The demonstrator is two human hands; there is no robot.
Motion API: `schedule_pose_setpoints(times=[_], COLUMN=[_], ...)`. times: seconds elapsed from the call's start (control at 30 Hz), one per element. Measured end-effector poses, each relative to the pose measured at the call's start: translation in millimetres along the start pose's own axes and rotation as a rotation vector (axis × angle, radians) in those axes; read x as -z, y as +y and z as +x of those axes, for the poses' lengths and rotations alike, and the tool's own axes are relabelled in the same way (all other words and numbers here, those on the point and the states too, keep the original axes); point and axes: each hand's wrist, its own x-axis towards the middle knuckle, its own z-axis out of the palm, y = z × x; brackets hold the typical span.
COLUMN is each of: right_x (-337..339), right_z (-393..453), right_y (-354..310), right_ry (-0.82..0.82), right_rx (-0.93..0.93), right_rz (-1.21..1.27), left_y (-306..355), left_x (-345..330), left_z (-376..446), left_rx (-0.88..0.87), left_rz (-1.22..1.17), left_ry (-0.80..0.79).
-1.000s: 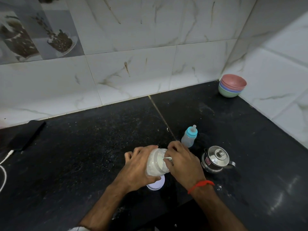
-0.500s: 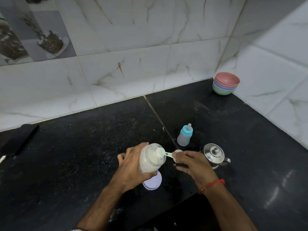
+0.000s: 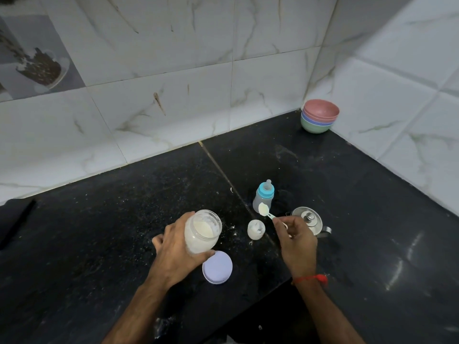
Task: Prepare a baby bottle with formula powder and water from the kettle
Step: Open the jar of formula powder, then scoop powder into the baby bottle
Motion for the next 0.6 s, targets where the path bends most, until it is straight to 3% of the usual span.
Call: schedule_pose_setpoints(times=[0.2,0.43,0.6], right_x=[-11.9,-8.2,-12.3], right_z=[-5.9,-8.2,-2.9], right_y=[36.8,38.1,43.7], right_ry=[-0.094,0.027,-0.126], right_rx=[0.504,0.603,0.434], right_rz=[-0.62,-0.523,-0.554], left_y=[6.9,0.1,4.7], left_x=[6.4,7.4,5.6], left_z=[-0.5,-1.5,-0.5], left_rx=[-0.037,-0.016,-0.052], left_rz=[-0.016,-0.018,-0.026], left_ry=[0.007,-0.012,0.004])
